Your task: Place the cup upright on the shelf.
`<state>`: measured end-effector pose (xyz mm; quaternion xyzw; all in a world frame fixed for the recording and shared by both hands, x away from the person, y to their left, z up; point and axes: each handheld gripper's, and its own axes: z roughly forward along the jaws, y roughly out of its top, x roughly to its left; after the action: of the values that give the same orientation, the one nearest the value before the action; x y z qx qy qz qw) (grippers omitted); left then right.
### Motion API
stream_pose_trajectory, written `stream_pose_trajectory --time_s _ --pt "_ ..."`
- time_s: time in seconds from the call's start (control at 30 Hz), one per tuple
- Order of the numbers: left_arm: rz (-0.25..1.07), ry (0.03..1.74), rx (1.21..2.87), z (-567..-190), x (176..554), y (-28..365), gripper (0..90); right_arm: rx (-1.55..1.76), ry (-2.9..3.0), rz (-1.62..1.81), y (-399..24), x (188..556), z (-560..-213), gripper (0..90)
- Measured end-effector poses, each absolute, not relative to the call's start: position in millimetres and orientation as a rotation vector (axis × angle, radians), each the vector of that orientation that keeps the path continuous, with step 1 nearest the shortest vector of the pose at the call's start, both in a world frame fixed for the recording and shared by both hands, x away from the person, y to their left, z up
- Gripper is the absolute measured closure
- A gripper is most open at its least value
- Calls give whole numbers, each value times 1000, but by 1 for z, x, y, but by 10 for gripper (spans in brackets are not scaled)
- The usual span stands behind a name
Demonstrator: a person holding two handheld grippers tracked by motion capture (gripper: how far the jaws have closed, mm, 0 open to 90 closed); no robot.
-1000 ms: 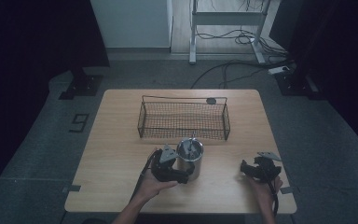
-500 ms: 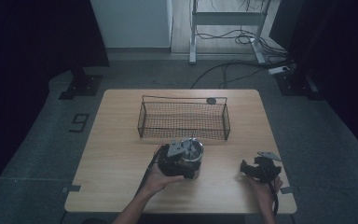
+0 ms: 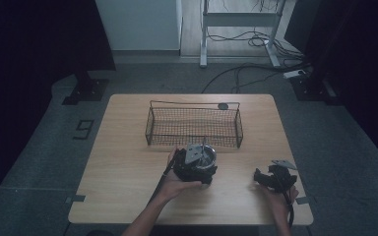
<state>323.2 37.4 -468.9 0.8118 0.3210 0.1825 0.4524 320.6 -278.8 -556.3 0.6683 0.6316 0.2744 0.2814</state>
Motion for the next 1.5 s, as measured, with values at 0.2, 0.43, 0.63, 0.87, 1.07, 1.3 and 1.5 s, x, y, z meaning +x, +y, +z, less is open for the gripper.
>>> stream_pose_trajectory --time_s 0.2,0.43,0.63,0.87,1.07,1.3,1.5 --pt "436 766 2009 -469 323 40 38 1791 1692 735 -279 321 -556 40" --pt "433 767 2016 -468 322 41 39 1791 1692 735 -279 321 -556 40" --pt "430 773 2018 -467 322 42 39 1790 1692 735 -279 321 -556 40" --pt "432 776 1983 -456 320 47 40 1791 1692 735 -279 321 -556 40" --pt "433 777 1972 -447 319 53 40 1790 1693 735 -279 321 -556 40" --pt "442 798 1962 -441 320 58 40 1789 1693 735 -279 321 -556 40" --pt "445 828 1944 -436 327 54 40 1791 1692 735 -279 321 -556 40"
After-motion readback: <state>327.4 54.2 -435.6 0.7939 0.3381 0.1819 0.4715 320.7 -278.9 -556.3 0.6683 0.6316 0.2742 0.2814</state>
